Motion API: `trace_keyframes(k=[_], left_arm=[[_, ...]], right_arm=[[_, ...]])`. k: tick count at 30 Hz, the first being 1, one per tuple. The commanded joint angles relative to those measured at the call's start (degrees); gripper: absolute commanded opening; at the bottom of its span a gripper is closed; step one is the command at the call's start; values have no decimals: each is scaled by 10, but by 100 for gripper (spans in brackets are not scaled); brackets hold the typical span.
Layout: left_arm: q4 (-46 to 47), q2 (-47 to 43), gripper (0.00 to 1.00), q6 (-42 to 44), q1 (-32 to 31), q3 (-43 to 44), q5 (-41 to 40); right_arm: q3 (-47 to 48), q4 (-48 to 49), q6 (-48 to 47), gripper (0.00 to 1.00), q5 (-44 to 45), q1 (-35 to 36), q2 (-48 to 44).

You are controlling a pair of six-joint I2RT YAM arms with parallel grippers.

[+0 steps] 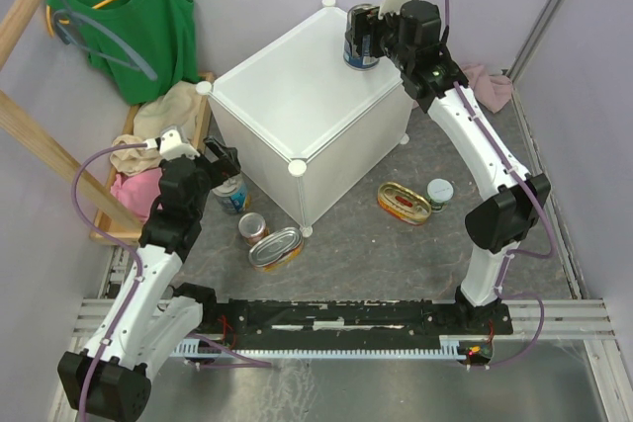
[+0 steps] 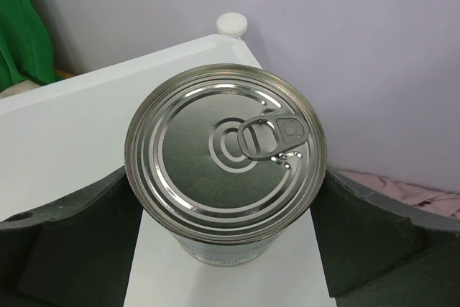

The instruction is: Place and organize the canned foods onto the counter

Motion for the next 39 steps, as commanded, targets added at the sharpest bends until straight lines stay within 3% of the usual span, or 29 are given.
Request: trace_keyframes(k=[1,39], left_arm=[[12,-9,97,-21,2,-1,0],[43,16,97,-35,2,-16,13]], right_arm=[[37,71,3,47,-7,2,-32],[68,228,35,47,-59,10,92]])
